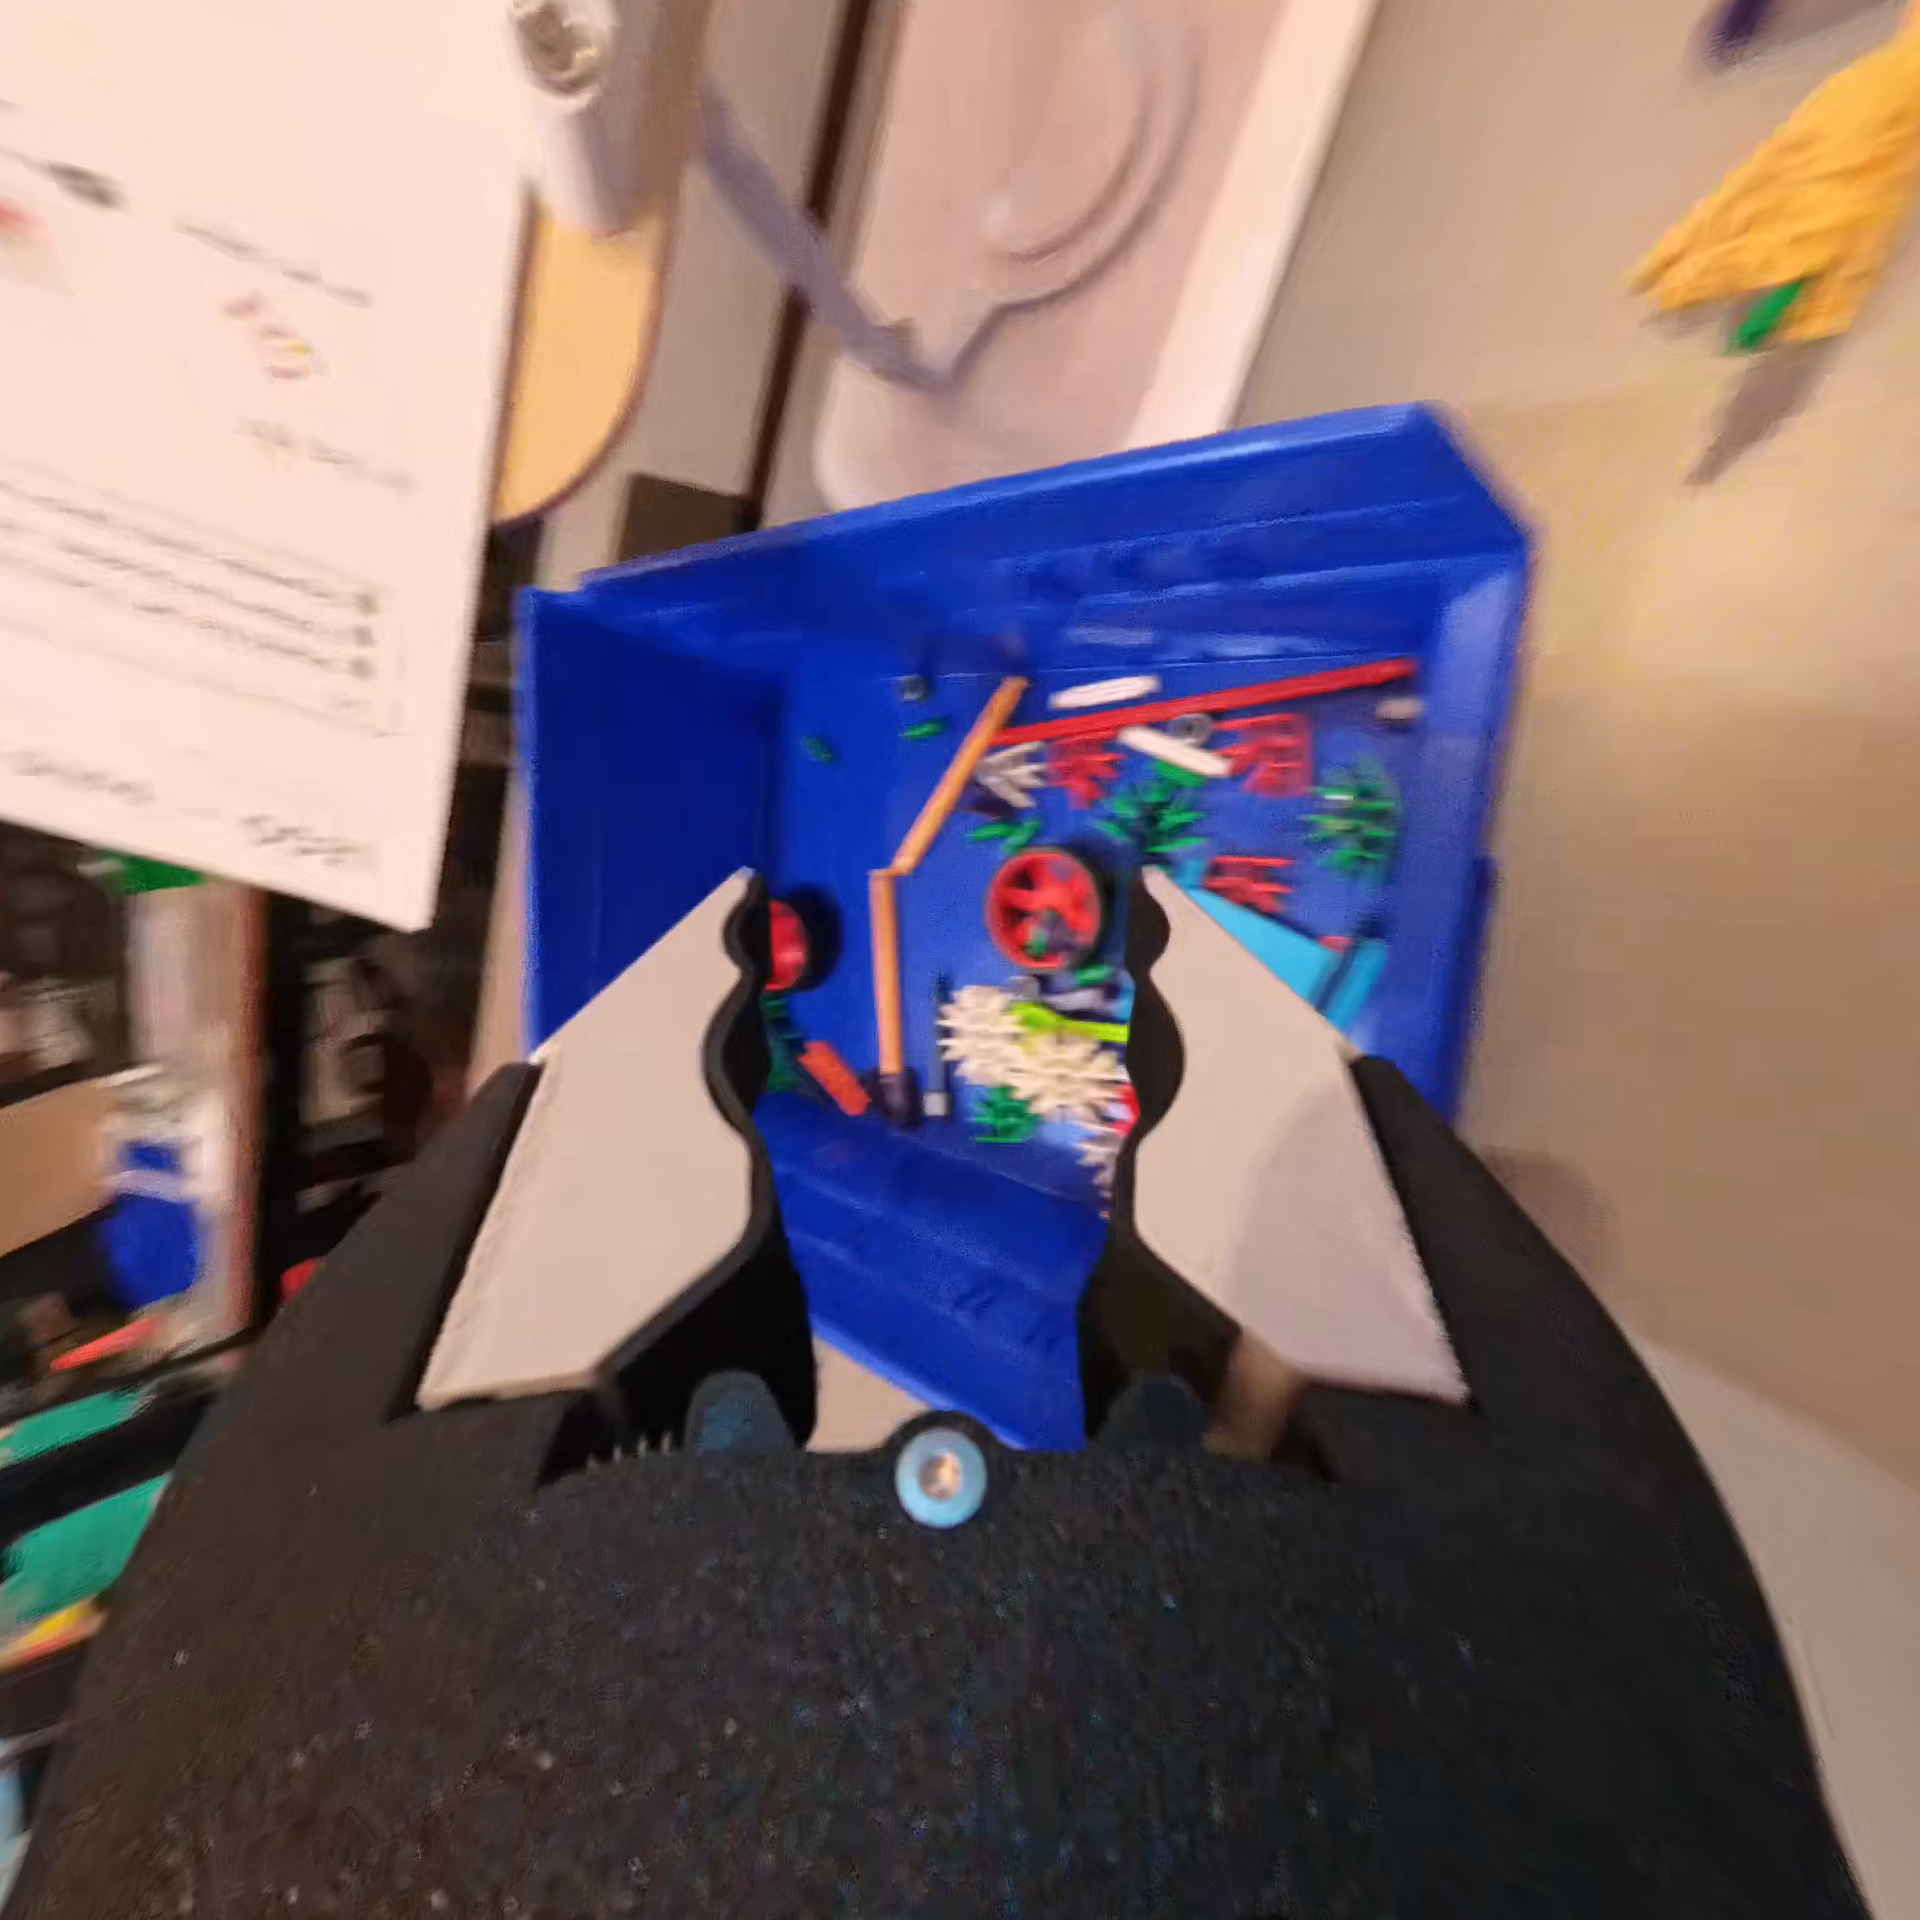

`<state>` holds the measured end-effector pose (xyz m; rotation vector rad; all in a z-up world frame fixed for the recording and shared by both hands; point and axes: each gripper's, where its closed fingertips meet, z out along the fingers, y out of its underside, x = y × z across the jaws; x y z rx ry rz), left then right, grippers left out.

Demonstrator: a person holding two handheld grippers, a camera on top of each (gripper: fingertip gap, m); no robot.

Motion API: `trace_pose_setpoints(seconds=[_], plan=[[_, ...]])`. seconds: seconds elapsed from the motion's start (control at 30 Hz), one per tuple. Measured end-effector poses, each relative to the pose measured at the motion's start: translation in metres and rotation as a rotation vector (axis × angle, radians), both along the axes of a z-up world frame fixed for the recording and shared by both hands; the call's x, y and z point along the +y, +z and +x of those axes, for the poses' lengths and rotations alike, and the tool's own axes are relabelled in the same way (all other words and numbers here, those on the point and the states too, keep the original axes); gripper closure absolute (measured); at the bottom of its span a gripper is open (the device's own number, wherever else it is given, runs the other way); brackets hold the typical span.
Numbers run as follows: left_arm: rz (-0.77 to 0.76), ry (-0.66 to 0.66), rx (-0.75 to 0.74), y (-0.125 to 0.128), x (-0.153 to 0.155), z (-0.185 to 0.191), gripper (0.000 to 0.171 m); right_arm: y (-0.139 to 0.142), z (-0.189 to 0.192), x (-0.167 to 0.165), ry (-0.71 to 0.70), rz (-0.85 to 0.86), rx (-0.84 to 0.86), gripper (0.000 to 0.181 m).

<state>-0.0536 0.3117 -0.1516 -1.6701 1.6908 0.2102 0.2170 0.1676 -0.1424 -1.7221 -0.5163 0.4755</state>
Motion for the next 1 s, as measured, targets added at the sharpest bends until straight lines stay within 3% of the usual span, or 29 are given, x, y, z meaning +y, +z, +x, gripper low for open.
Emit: trace_pose_setpoints(seconds=[0.03, 0.17, 0.33, 0.43, 0.73, 0.9, 0.93, 1.0], plan=[[0.062, 0.003, -0.008, 0.004, 0.005, 0.002, 0.103, 0.004, -0.002, -0.002, 0.003, 0.013, -0.009, 0.178], [0.264, -0.151, -0.051, 0.032, -0.026, 0.054, 0.100, 0.025, -0.022, -0.017, 0.101, 0.007, 0.046, 0.178], [0.447, -0.584, -0.248, 0.060, -0.139, 0.165, 0.104, 0.050, -0.058, -0.040, 0.349, -0.126, 0.294, 0.177], [0.560, -0.736, -0.288, 0.063, -0.180, 0.198, 0.107, 0.052, -0.067, -0.046, 0.441, -0.197, 0.370, 0.177], [0.512, -0.856, -0.359, 0.051, -0.208, 0.218, 0.149, 0.045, -0.085, -0.063, 0.587, -0.291, 0.407, 0.178], [0.440, -0.842, -0.419, 0.050, -0.208, 0.215, 0.150, 0.044, -0.089, -0.063, 0.595, -0.280, 0.394, 0.177], [0.439, -0.835, -0.438, 0.053, -0.207, 0.214, 0.150, 0.044, -0.089, -0.063, 0.590, -0.276, 0.392, 0.172], [0.425, -0.790, -0.454, 0.061, -0.199, 0.207, 0.150, 0.045, -0.082, -0.055, 0.540, -0.280, 0.399, 0.137]])
